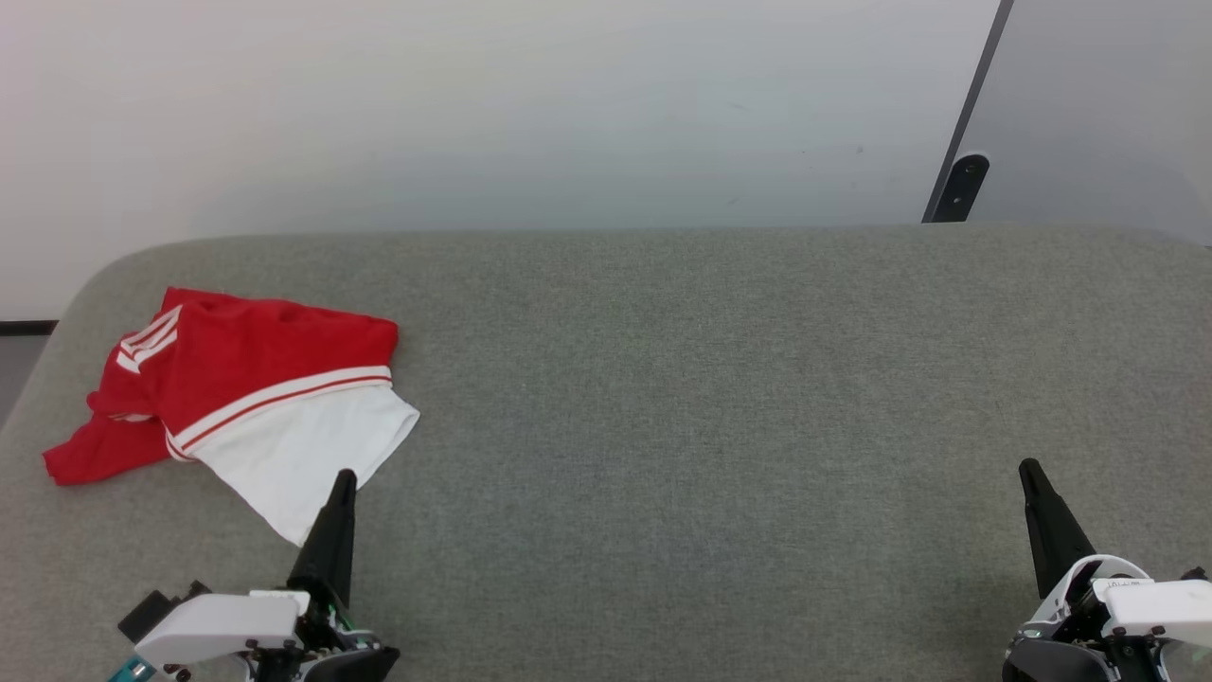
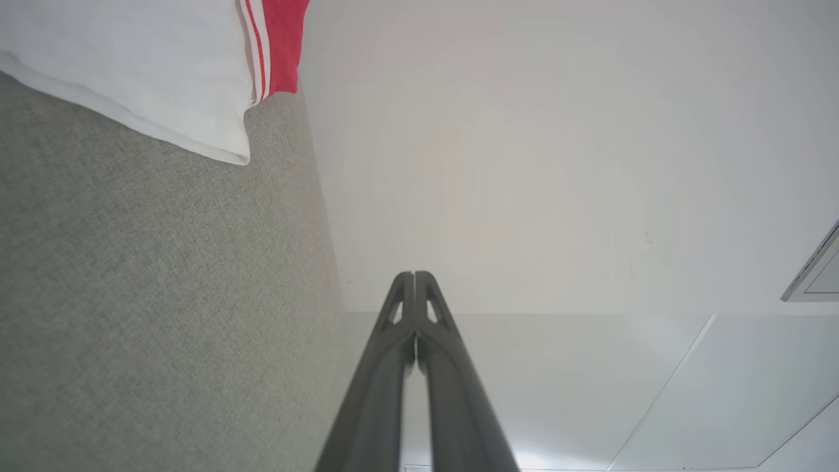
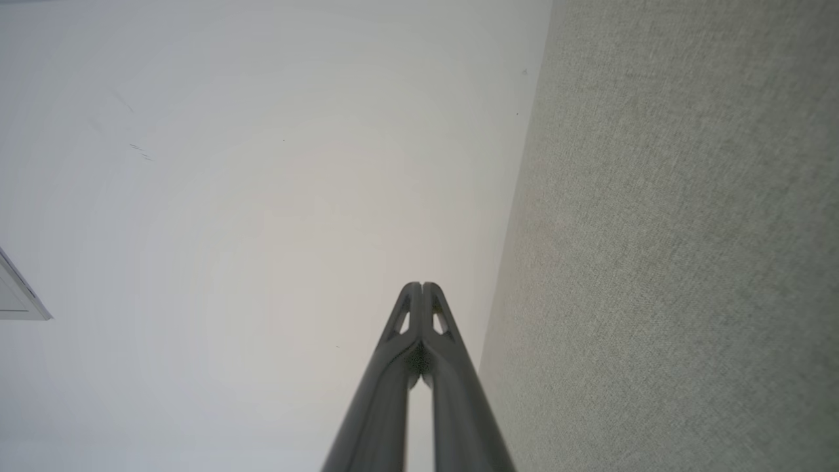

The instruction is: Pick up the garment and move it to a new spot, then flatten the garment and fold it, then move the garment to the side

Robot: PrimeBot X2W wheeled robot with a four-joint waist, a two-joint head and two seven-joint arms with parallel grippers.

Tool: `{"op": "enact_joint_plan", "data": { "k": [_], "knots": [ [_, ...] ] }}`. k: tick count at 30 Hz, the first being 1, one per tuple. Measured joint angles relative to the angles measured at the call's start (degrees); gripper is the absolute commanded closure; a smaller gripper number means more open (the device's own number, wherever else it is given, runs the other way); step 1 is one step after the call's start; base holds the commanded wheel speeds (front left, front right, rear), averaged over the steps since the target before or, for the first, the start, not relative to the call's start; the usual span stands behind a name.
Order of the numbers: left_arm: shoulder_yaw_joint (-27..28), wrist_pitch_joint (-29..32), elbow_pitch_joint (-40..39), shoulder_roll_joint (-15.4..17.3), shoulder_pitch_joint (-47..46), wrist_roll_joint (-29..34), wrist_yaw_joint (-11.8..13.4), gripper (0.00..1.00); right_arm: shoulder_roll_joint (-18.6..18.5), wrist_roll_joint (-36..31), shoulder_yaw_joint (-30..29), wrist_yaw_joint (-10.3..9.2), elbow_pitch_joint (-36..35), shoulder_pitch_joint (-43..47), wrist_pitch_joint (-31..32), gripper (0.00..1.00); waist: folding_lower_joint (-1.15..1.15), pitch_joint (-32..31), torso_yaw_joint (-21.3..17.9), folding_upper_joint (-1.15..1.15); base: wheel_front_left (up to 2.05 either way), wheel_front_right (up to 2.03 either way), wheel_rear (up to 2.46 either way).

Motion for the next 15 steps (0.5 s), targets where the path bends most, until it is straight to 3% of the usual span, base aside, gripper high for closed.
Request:
{"op": "enact_joint_plan", "data": {
  "k": [15],
  "knots": [
    [0.0, 0.0, 0.0, 0.0, 0.0, 0.0, 0.0, 1.0, 0.0, 0.0, 0.0, 0.0, 0.0, 0.0, 0.0, 1.0, 0.0, 0.0, 0.0, 0.0, 0.0, 0.0, 0.0]
  ]
}}
